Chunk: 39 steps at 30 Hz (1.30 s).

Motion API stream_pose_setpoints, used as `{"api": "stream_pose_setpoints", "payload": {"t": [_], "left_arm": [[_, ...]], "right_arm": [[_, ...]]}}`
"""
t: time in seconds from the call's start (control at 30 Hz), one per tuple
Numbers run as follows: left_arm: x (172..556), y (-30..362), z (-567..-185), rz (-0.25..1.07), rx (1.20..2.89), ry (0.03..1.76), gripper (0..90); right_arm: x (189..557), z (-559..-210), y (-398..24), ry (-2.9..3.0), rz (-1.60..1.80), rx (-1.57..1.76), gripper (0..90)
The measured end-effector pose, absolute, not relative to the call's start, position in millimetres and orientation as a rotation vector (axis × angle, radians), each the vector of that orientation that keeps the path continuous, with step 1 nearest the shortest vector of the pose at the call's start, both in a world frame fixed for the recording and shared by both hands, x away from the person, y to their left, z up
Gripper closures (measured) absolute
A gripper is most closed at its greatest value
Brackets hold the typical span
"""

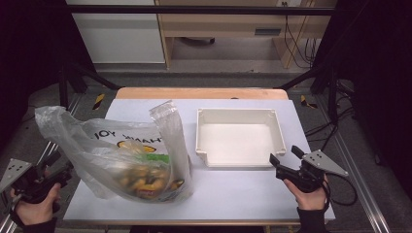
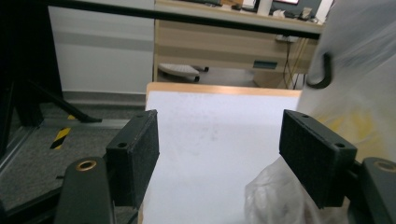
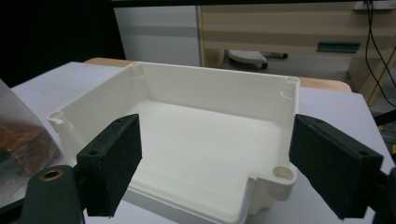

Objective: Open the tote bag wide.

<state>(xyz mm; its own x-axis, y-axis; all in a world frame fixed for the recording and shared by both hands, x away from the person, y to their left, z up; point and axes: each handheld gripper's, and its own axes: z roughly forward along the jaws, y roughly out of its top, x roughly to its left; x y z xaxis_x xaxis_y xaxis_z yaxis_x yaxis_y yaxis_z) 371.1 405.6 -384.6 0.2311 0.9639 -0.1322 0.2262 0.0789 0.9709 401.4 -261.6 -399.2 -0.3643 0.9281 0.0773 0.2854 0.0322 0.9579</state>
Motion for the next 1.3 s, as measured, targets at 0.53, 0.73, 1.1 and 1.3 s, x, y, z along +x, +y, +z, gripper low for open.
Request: {"api": "stream_pose_setpoints", "payload": {"t": [0.53, 0.73, 1.1, 1.3], "left_arm": [[335, 396, -340, 0.771, 1.36, 1.048, 28.4], [333, 382, -339, 0.744, 1.422, 1.024, 28.5], [342, 357, -357, 0.681, 1.552, 1.015, 49.3], [347, 350, -363, 0.664, 1.6, 1.021, 66.8]], "right_arm": [[389, -372, -197, 1.849, 1.525, 1.083, 23.8], [388, -358, -164, 1.93, 1.572, 0.988, 25.4], [384, -346, -105, 2.041, 1.711, 0.826, 28.8], [380, -345, -91, 2.053, 1.765, 0.757, 30.1]]}}
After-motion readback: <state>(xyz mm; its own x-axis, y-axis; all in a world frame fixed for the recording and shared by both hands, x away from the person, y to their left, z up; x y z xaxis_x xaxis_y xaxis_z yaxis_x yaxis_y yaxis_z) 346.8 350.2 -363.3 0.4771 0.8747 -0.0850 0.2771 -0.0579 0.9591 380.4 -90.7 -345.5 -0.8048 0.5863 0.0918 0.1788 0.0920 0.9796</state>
